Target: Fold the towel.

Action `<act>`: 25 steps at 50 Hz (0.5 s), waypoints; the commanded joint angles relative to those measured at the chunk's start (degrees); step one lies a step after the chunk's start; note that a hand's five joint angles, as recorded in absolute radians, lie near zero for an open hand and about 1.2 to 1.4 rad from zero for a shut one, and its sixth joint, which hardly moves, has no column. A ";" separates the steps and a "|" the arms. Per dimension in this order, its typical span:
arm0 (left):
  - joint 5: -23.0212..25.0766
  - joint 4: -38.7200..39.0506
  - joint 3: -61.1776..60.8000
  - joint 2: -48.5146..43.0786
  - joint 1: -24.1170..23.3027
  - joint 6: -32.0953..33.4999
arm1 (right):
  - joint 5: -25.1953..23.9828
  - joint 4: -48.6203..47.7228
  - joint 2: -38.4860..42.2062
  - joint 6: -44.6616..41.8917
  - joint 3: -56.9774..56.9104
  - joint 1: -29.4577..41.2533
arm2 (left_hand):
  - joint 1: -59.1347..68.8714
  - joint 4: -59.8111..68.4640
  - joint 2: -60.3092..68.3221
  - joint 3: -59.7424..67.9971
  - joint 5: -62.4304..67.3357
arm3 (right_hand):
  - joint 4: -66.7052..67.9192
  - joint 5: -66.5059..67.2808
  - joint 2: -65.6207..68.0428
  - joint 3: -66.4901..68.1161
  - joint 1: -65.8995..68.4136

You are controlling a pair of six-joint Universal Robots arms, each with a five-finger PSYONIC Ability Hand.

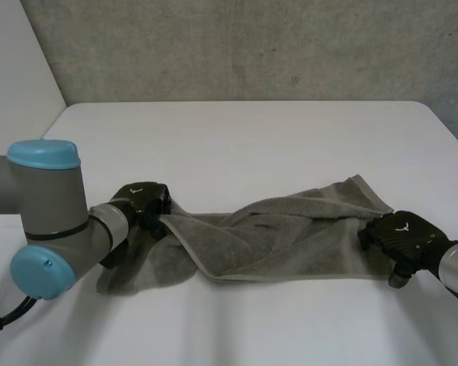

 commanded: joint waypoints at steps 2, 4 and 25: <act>0.10 0.01 -0.06 -0.04 -0.05 -0.01 | 0.46 -1.84 1.58 0.04 0.46 0.35 | -1.74 -1.75 -2.05 -2.18 -1.67 | 1.18 1.02 1.40 1.01 1.02; 0.10 0.01 -0.06 -0.04 -0.14 -0.01 | 0.46 -2.10 1.85 0.04 0.46 0.35 | -2.08 -2.09 -2.38 -2.51 -2.00 | 1.35 1.19 1.58 1.18 1.20; 0.19 0.01 -0.14 -0.13 -0.23 -0.01 | 0.72 -10.36 2.02 2.24 2.21 0.35 | -3.26 -3.27 -3.56 -3.69 -3.18 | 7.57 7.42 7.80 7.41 7.42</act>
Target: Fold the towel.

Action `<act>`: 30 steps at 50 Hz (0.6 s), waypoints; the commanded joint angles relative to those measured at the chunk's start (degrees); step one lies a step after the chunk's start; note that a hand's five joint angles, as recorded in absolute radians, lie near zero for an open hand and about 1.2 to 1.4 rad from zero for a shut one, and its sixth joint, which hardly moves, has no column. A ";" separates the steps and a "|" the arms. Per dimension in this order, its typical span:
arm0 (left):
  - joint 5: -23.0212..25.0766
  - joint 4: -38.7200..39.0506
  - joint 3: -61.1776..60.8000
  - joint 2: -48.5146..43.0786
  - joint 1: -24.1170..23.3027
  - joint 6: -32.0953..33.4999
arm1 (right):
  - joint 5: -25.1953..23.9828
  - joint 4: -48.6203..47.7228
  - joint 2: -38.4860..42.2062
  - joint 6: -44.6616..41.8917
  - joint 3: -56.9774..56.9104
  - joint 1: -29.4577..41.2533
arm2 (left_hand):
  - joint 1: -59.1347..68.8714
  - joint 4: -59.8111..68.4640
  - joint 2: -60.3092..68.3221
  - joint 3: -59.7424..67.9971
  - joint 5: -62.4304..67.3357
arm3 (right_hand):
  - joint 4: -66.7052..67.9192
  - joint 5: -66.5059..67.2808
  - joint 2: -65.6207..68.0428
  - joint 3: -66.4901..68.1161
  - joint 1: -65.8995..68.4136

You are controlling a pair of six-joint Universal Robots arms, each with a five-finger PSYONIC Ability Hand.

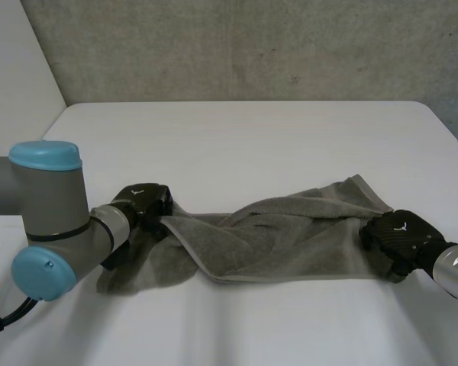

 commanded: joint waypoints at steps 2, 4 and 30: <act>0.06 0.00 0.00 0.00 0.00 0.06 | 0.13 -2.99 0.11 0.87 0.61 0.00 | -0.91 -0.89 -1.23 -1.26 -0.58 | 0.59 0.80 1.70 0.49 0.45; 0.06 0.00 0.00 0.00 -0.08 0.06 | 0.13 -3.34 0.19 0.95 0.61 0.00 | -0.91 -0.89 -1.23 -1.26 -0.58 | 0.59 0.80 1.70 0.49 0.45; 0.06 0.00 -0.35 0.00 -0.17 0.06 | 0.75 -7.39 0.63 3.24 1.31 2.02 | -1.92 -1.90 -2.24 -2.27 -1.59 | 19.93 20.14 21.05 19.84 19.80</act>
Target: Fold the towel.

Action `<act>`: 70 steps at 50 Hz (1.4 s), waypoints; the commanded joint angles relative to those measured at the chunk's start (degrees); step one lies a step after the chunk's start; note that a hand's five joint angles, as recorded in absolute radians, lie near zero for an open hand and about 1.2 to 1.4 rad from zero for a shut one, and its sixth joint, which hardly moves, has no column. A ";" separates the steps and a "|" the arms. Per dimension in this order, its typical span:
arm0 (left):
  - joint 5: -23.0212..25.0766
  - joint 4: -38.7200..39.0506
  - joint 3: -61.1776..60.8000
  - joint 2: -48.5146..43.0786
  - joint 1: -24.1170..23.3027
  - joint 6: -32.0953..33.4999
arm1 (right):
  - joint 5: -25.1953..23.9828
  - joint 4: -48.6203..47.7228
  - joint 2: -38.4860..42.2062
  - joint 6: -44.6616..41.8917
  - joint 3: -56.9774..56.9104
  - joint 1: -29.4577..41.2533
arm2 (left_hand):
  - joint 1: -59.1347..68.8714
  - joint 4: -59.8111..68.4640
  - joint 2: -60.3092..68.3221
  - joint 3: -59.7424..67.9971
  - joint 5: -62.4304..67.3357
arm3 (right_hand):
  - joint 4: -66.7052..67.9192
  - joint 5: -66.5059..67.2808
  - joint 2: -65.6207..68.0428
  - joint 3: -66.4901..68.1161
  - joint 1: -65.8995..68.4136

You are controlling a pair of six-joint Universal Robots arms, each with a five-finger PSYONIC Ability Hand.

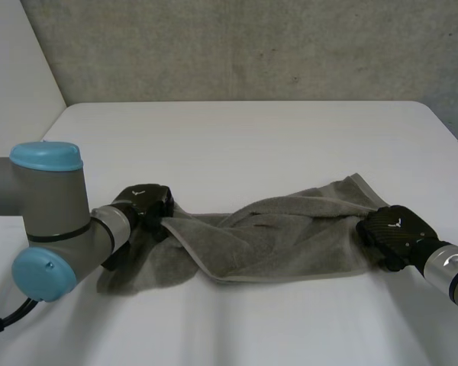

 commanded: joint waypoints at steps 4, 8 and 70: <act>0.00 0.01 -0.28 0.09 -0.01 0.00 | 0.02 -0.21 -0.51 0.23 -0.01 0.02 | -0.97 -0.89 -1.16 -1.45 -0.50 | 20.18 20.75 19.88 20.30 20.14; 0.00 0.01 -0.28 0.09 -0.01 0.00 | 0.02 -0.30 -0.60 0.23 -0.01 0.02 | -1.14 -1.06 -1.33 -1.62 -0.67 | 25.58 26.16 25.29 25.70 25.55; -5.87 -11.71 58.99 -10.27 7.11 5.99 | 31.39 20.39 22.15 0.76 -95.08 27.61 | 31.30 31.38 31.11 30.83 31.78 | 28.89 29.46 28.60 29.01 28.85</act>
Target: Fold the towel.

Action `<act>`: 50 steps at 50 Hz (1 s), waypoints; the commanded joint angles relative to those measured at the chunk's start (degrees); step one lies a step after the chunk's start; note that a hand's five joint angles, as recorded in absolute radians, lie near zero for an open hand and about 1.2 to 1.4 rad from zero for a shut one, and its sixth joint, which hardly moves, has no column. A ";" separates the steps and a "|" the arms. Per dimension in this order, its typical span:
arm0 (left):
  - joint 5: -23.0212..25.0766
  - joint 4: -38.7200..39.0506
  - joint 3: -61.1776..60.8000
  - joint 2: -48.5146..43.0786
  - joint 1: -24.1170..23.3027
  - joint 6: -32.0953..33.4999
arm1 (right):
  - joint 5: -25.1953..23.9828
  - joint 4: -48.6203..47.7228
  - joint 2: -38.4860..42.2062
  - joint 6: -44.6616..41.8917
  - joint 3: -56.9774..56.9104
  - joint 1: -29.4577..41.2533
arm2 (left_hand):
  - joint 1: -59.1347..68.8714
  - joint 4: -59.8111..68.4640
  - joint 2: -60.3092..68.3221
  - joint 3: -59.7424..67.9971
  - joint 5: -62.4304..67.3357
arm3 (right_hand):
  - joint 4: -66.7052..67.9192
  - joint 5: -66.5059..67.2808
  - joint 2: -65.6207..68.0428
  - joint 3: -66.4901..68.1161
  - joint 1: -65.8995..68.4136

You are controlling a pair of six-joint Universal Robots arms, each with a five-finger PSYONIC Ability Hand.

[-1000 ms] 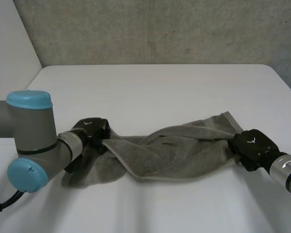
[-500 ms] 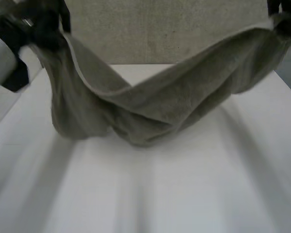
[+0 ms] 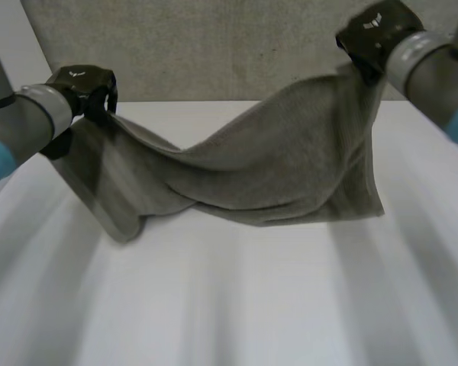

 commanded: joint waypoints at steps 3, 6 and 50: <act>-6.60 10.62 25.51 -9.81 -0.46 -3.72 | 4.86 -25.33 6.40 0.75 -14.28 3.20 | 7.73 2.19 3.29 3.64 5.66 | 3.44 4.72 5.57 3.06 4.95; -8.80 18.18 29.47 -9.28 -0.46 -6.36 | 4.86 -27.47 6.32 1.72 -15.97 3.38 | 7.73 2.19 3.29 3.64 5.66 | 3.44 4.72 5.57 3.06 4.95; 4.74 35.58 -55.34 13.66 6.48 -2.31 | -13.78 -17.45 -19.17 6.81 61.72 -10.59 | -53.14 -58.68 -57.58 -57.23 -55.20 | 3.44 4.72 5.57 3.06 4.95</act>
